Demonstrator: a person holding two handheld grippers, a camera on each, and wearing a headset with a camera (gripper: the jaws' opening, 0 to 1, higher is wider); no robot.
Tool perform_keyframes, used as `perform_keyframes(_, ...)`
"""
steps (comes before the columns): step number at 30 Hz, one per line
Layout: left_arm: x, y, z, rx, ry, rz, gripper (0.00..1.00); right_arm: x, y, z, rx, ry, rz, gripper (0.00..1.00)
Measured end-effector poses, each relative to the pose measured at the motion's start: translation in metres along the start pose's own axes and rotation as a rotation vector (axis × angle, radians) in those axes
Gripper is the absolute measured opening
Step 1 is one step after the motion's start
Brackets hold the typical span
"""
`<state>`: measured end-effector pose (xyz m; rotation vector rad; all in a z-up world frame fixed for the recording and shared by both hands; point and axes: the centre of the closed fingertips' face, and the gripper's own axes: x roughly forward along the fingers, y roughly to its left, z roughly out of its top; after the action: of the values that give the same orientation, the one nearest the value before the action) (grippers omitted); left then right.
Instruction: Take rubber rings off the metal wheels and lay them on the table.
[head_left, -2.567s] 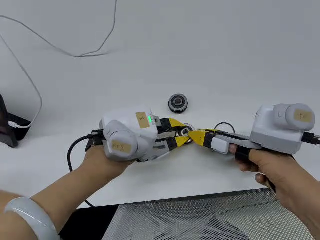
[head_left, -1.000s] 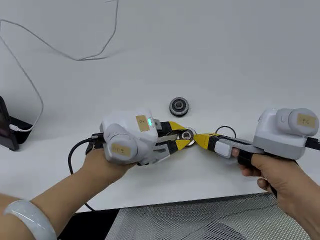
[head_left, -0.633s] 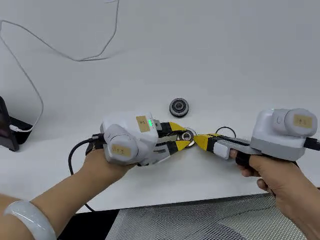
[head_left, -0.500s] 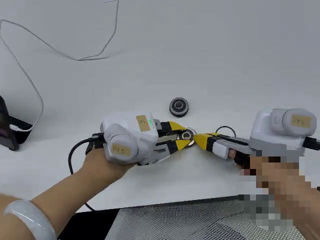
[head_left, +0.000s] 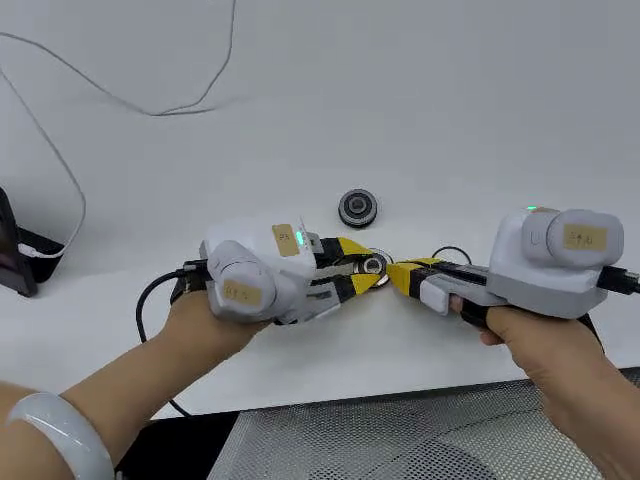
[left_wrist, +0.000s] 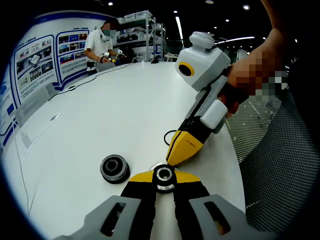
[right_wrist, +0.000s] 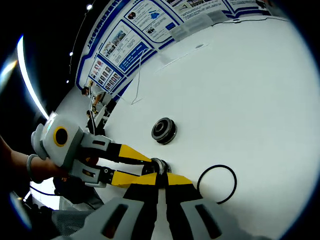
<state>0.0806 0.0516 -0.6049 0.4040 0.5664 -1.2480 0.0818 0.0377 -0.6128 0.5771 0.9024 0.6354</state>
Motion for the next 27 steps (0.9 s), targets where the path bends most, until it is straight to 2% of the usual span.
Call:
perform_keyframes(2, 0.0, 0.0, 0.0, -0.001, -0.001, 0.0, 0.12, -0.001, 0.0, 0.0, 0.107, -0.013, 0.036, 0.06)
perform_keyframes(4, 0.0, 0.001, 0.0, -0.002, 0.0, 0.003, 0.12, -0.006, -0.003, 0.007, 0.175, -0.061, 0.063, 0.01)
perform_keyframes(5, 0.0, 0.001, 0.0, -0.005, -0.002, 0.001, 0.12, -0.003, 0.004, 0.007, 0.227, -0.061, 0.122, 0.02)
perform_keyframes(6, 0.0, 0.0, 0.0, -0.005, -0.002, 0.001, 0.12, -0.001, 0.003, 0.004, 0.209, -0.046, 0.115, 0.02)
perform_keyframes(8, 0.0, 0.0, 0.001, -0.002, 0.001, 0.0, 0.12, 0.001, -0.008, -0.005, 0.069, 0.011, 0.04, 0.02)
perform_keyframes(9, 0.0, 0.0, 0.001, -0.002, 0.002, 0.0, 0.12, 0.001, -0.006, -0.005, 0.066, 0.01, 0.038, 0.02)
perform_keyframes(11, 0.0, 0.0, 0.001, -0.002, 0.003, -0.001, 0.12, -0.002, -0.003, 0.002, 0.06, -0.028, 0.034, 0.02)
perform_keyframes(12, 0.0, 0.001, 0.001, -0.003, 0.003, 0.0, 0.12, -0.003, -0.007, 0.006, 0.035, -0.045, 0.007, 0.02)
perform_keyframes(14, 0.0, 0.001, 0.001, -0.005, 0.001, 0.001, 0.12, -0.005, -0.014, 0.0, -0.032, -0.003, -0.036, 0.02)
perform_keyframes(15, 0.0, 0.001, 0.001, -0.006, 0.0, 0.002, 0.12, -0.005, -0.014, 0.001, -0.074, -0.001, -0.039, 0.02)
perform_keyframes(17, 0.0, 0.001, 0.001, -0.007, -0.003, 0.001, 0.12, -0.002, -0.01, -0.003, -0.047, 0.016, -0.017, 0.02)
perform_keyframes(19, 0.0, 0.001, 0.001, -0.008, -0.003, 0.0, 0.12, 0.001, -0.006, 0.0, 0.025, 0.003, 0.019, 0.07)
perform_keyframes(20, 0.0, 0.001, 0.001, -0.008, -0.002, 0.0, 0.12, 0.001, -0.008, 0.001, 0.041, -0.002, 0.013, 0.08)
perform_keyframes(23, 0.0, 0.001, 0.001, -0.008, -0.003, 0.0, 0.12, -0.002, -0.008, 0.001, 0.037, -0.006, 0.021, 0.08)
perform_keyframes(24, 0.0, 0.001, 0.001, -0.008, -0.004, 0.0, 0.12, -0.003, -0.006, 0.002, 0.074, -0.014, 0.036, 0.08)
perform_keyframes(25, 0.0, 0.001, 0.001, -0.009, -0.004, 0.0, 0.12, -0.004, -0.001, 0.008, 0.129, -0.05, 0.061, 0.11)
perform_keyframes(27, 0.0, 0.002, 0.0, -0.009, -0.005, -0.001, 0.12, -0.004, -0.002, 0.007, 0.117, -0.043, 0.059, 0.14)
